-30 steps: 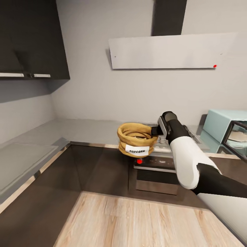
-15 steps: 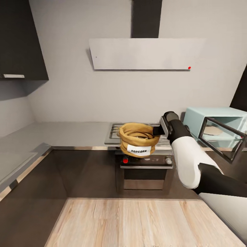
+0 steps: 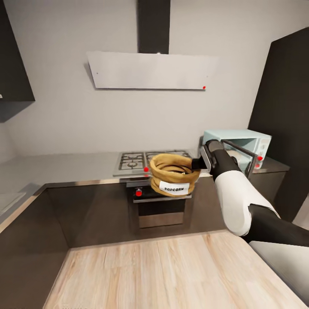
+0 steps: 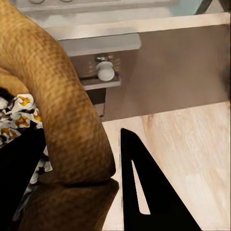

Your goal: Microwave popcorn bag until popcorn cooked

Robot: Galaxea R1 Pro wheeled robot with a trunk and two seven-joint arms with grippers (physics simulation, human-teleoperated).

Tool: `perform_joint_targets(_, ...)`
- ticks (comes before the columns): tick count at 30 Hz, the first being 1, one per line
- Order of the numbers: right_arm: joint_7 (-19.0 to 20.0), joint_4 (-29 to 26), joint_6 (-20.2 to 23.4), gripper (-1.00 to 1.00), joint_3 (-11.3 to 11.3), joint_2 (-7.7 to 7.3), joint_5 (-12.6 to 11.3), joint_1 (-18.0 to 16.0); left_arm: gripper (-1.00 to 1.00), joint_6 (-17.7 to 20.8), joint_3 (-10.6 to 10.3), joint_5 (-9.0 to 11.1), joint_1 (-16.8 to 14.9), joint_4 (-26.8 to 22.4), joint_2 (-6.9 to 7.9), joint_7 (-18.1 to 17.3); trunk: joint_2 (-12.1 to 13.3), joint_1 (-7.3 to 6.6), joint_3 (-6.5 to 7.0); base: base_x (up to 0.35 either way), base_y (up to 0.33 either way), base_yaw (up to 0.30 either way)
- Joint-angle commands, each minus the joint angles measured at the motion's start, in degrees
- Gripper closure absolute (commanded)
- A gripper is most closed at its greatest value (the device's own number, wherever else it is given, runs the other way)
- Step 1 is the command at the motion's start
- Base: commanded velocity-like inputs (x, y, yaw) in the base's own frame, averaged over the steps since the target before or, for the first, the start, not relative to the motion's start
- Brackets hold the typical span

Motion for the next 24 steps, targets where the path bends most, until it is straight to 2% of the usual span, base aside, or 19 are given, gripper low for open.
perform_joint_targets(1,-0.1,0.0,0.1,1.0,-0.4,0.09,0.0,-0.1,-1.0,-0.2,0.1,0.2,0.0,0.0,-0.01,0.1,0.0,-0.03,-0.05,-0.335,0.0,-0.284)
perform_joint_targets(6,-0.1,0.0,0.1,1.0,-0.4,0.03,-0.1,-0.1,-1.0,-0.2,0.1,0.2,0.0,0.0,0.04,0.1,0.0,-0.03,0.05,-0.318,0.0,-0.284)
perform_joint_targets(9,-0.1,0.0,0.1,1.0,-0.5,-0.21,-0.1,-0.1,-1.0,-0.2,0.1,0.2,0.0,-0.1,0.05,0.1,0.0,-0.03,0.11,-0.064,0.0,-0.284)
perform_joint_targets(16,0.1,0.0,0.1,1.0,-0.4,-3.52,-0.3,-0.1,-1.0,-0.2,0.0,0.1,0.0,-0.1,0.13,0.0,0.0,-0.03,0.25,-0.005,0.0,-0.284)
perform_joint_targets(24,0.1,0.2,0.1,1.0,-0.4,-4.63,-0.4,-0.1,-1.0,-0.2,0.0,0.0,0.0,-0.2,0.05,-0.1,0.0,-0.03,0.42,0.0,0.0,-0.284)
